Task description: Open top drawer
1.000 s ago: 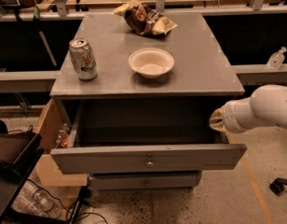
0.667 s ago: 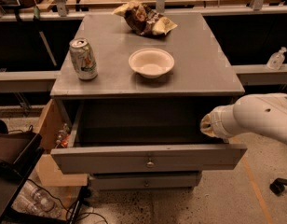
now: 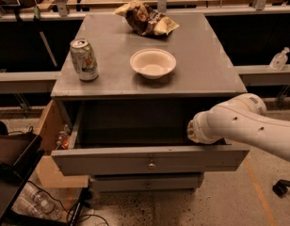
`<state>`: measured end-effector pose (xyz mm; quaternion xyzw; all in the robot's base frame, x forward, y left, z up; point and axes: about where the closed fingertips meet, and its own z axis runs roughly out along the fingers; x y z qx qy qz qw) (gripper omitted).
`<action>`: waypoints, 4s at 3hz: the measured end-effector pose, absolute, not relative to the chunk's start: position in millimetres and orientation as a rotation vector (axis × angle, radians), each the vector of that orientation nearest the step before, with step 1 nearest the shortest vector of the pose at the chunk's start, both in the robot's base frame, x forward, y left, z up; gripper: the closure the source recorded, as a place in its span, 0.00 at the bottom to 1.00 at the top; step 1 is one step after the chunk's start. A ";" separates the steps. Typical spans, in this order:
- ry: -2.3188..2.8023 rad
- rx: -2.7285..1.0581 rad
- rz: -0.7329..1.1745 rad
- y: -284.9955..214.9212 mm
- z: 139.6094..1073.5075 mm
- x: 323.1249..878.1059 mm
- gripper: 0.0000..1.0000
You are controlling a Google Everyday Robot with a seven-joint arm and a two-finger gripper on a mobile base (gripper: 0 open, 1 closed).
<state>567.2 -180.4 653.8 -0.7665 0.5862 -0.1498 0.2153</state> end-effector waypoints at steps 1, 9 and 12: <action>1.716 -2.210 -0.351 -187.4 645.3 549.4 1.00; 2.073 -2.343 0.053 -228.6 634.6 396.4 0.82; 2.073 -2.343 0.046 -229.4 636.7 394.8 0.13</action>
Offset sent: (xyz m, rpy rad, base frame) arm -0.1560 -0.0676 -0.0023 -0.2277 0.5981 -0.1559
